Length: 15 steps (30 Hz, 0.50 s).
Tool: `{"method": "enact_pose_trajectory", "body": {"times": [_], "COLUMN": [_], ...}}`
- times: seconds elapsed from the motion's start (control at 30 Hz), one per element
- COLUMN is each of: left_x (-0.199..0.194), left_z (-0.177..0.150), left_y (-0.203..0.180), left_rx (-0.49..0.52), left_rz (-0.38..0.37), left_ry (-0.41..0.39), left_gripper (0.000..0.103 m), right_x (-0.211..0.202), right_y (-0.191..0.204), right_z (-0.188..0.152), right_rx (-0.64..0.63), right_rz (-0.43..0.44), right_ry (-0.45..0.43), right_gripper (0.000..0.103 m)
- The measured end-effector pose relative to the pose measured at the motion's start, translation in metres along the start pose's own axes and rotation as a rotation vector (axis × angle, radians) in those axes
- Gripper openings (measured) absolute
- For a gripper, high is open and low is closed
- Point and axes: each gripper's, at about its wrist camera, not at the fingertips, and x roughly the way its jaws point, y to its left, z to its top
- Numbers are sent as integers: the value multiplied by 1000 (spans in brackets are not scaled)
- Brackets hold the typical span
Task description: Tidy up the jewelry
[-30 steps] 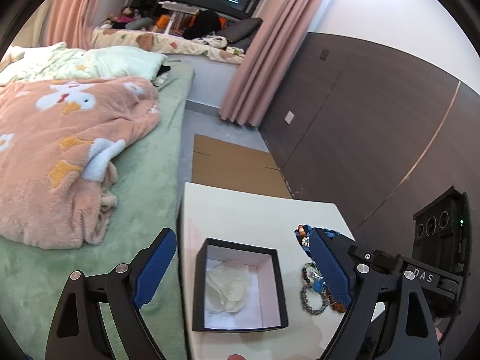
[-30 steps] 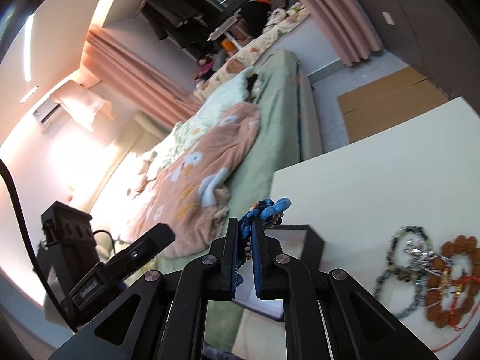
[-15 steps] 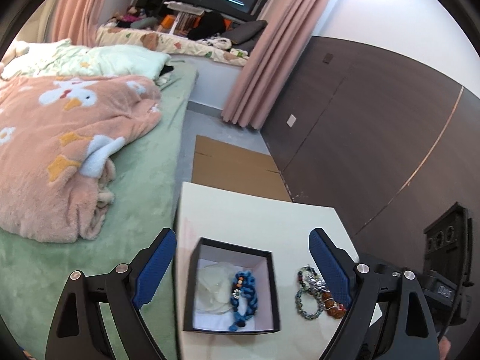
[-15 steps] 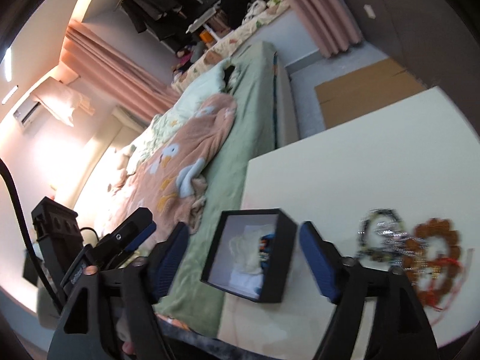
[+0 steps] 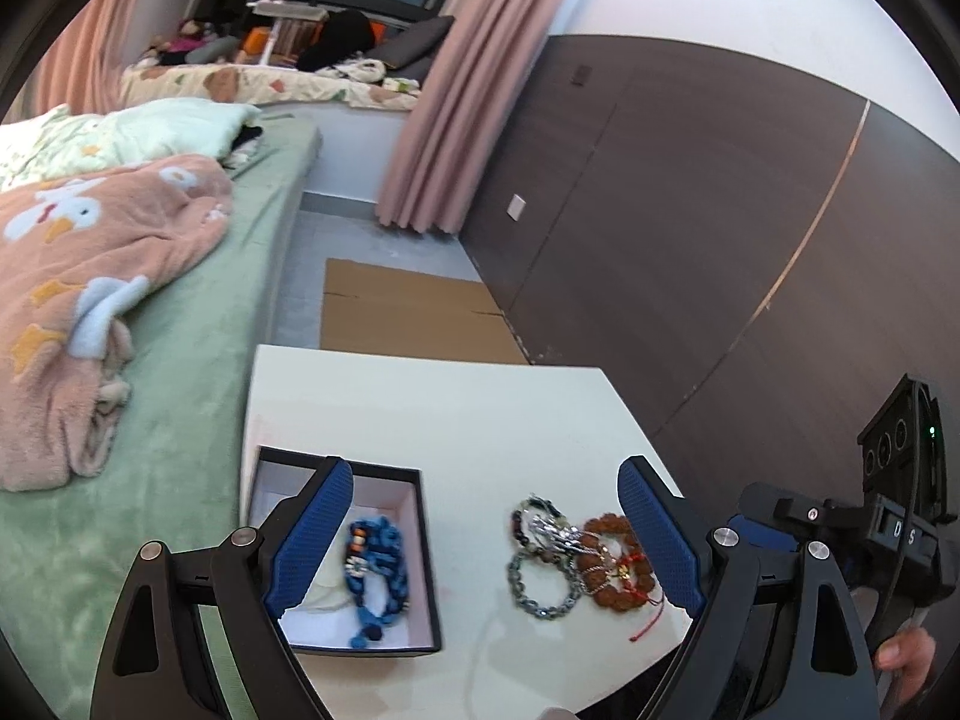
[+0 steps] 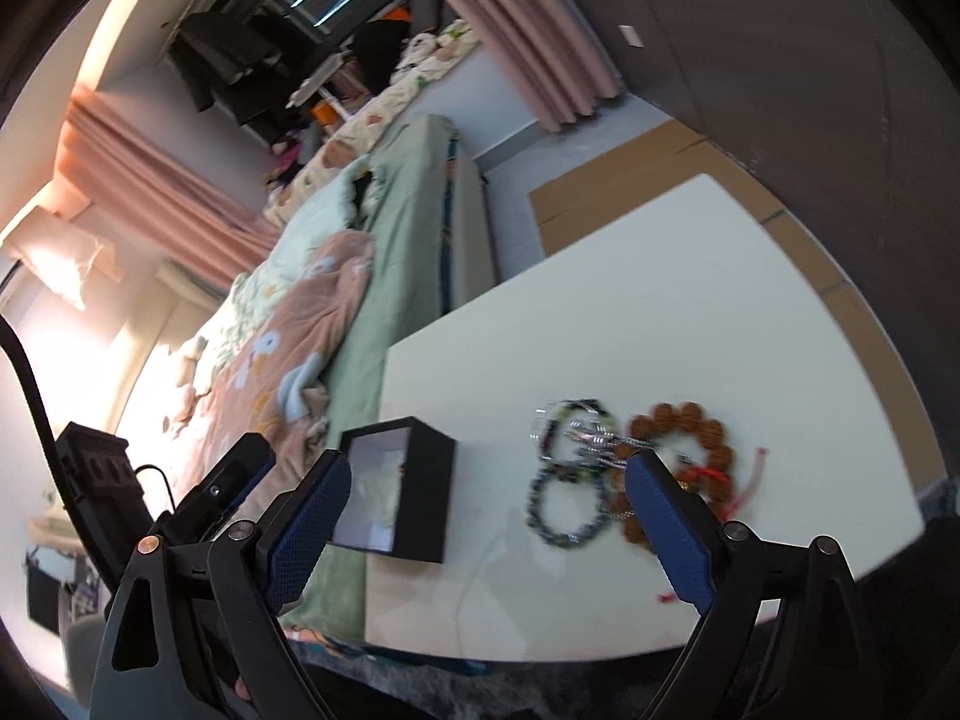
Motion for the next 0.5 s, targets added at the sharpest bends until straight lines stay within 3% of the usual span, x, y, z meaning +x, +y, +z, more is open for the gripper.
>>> {"method": "enact_pose_trajectory", "body": {"times": [0.13, 0.27, 0.4, 0.5], "left_x": [11, 23, 43, 57], "left_z": [-4, -8, -14, -19], "left_y": [-11, -21, -29, -34], "left_rx": [22, 41, 49, 67], "left_rz": [-3, -13, -21, -16], "left_ry": [19, 46, 103, 146], "left_gripper": [89, 81, 67, 58], "right_x": [-7, -9, -10, -8], "right_y": [-18, -39, -62, -76], "right_z": [-1, -3, -1, 3], "right_rx": [50, 117, 178, 206], "right_rz": [-32, -47, -95, -122], "right_ry": [12, 35, 18, 17], "right_gripper": [93, 93, 93, 83]}}
